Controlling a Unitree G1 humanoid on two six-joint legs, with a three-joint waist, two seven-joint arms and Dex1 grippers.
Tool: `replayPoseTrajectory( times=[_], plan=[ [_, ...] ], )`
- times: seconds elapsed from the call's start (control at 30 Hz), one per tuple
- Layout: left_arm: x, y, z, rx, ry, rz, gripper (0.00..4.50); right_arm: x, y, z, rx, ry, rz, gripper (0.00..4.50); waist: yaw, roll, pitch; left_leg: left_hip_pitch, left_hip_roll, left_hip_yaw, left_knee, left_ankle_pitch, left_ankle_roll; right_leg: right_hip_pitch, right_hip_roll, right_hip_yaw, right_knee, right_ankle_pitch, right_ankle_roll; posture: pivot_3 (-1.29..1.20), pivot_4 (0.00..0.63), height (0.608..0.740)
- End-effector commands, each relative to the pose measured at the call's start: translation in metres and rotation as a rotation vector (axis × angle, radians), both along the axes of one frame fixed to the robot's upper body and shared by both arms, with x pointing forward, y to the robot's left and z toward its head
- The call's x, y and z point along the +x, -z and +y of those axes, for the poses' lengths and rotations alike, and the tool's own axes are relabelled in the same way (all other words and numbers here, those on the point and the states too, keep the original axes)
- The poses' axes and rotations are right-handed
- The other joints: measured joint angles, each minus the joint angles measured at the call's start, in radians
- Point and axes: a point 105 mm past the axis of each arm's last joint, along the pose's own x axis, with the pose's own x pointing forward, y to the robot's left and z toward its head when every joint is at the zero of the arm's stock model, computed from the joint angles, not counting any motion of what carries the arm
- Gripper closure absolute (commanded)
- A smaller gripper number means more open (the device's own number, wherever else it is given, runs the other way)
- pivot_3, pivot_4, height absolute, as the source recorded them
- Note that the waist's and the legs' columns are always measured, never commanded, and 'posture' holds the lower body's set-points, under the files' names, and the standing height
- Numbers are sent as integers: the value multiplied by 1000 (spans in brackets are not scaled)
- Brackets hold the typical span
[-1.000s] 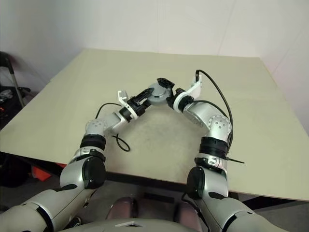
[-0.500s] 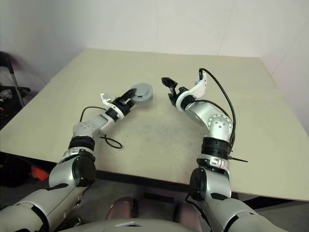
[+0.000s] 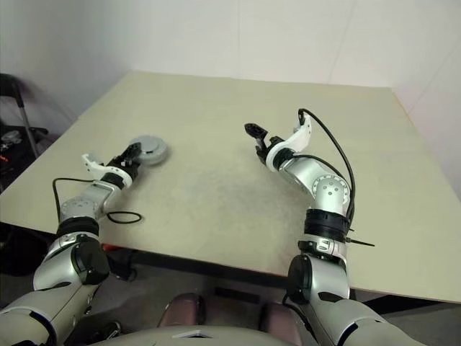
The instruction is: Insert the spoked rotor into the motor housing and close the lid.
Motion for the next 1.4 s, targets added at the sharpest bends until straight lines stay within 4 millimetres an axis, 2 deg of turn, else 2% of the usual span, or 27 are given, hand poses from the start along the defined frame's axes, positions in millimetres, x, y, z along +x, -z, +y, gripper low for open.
replayPoseTrajectory(
  times=[0.03, 0.23, 0.4, 0.47, 0.57, 0.7, 0.77, 0.8, 0.9, 1.03, 1.1, 1.2, 1.4],
  plan=[
    [6, -14, 7, 31, -42, -34, 2243, 3, -12, 6, 7, -20, -42, 50, 1, 0, 0, 0, 0, 0, 0, 0, 0, 0, 0, 0, 0, 0, 0, 0, 0, 740],
    [2, -6, 24, 62, -110, 14, 2243, 4, -10, 9, 3, -31, -35, 50, 0, -1, 0, 1, 0, 0, 0, 0, 0, 0, 0, 0, 1, 0, 0, 0, 0, 740],
    [-1, -8, 43, 112, -172, 23, 812, 5, -7, 10, 0, -37, -25, 0, -3, -1, 0, 3, 1, 0, 0, 1, -2, 1, 0, 0, 2, 0, 0, 0, 0, 740],
    [-5, -11, 65, 145, -244, 51, 125, 7, -3, 10, -7, -40, -13, 0, -10, -1, 0, 5, 2, 0, 0, 1, -2, 2, 0, 0, 2, 0, 0, 0, 0, 740],
    [-8, -19, 82, 200, -285, 53, 125, 8, -1, 9, -16, -40, -8, 0, -26, -1, 0, 7, 2, 0, -1, 1, -3, 2, 1, 1, 2, 0, 0, 0, 0, 740],
    [-3, -34, 81, 264, -260, 15, 125, 9, -3, 4, -74, -37, -51, 0, -15, -1, 0, 6, 2, 0, -1, 1, -3, 2, 1, 0, 2, 0, 0, 0, 0, 740],
    [4, -46, 67, 352, -203, -36, 125, 8, -9, -2, -220, -25, -156, 0, -6, -1, 0, 5, 1, 0, -1, 1, -3, 4, 1, 0, 2, 0, -1, 0, 0, 740],
    [9, -54, 53, 417, -151, -83, 125, 7, -14, -6, -335, -17, -243, 0, 2, -2, 0, 5, 1, 0, -1, 1, -3, 4, 0, 0, 1, 0, -1, 0, 0, 740],
    [18, -77, 4, 607, 17, -230, 125, 2, -22, -22, -624, 15, -462, 0, 31, -6, 2, 2, 1, 0, 1, 2, -3, 4, -1, -1, 1, 1, 0, 0, 0, 740],
    [9, -96, -77, 857, 293, -450, 125, -6, -16, -54, -747, -52, -542, 0, 32, -7, 2, 3, 1, 0, 2, 2, -3, 5, -1, -1, 1, 1, 0, 0, 0, 740],
    [0, -94, -104, 906, 417, -507, 125, -11, -17, -67, -773, -75, -563, 0, 30, -7, 2, 3, 0, 0, 2, 1, -2, 5, -2, 0, 1, 1, 0, 0, 0, 740],
    [-16, -72, -140, 1080, 597, -550, 125, -15, -6, -88, -883, -110, -553, 0, 16, -6, 2, 5, 2, 1, 2, 1, -2, 5, 0, 1, 2, 1, -1, 0, 0, 740],
    [-32, -46, -165, 1169, 735, -584, 125, -16, 18, -113, -1022, -126, -495, 0, -1, -6, 2, 9, 2, 2, 3, 1, -2, 5, 1, 1, 5, -2, -8, 0, 0, 740]
  ],
)
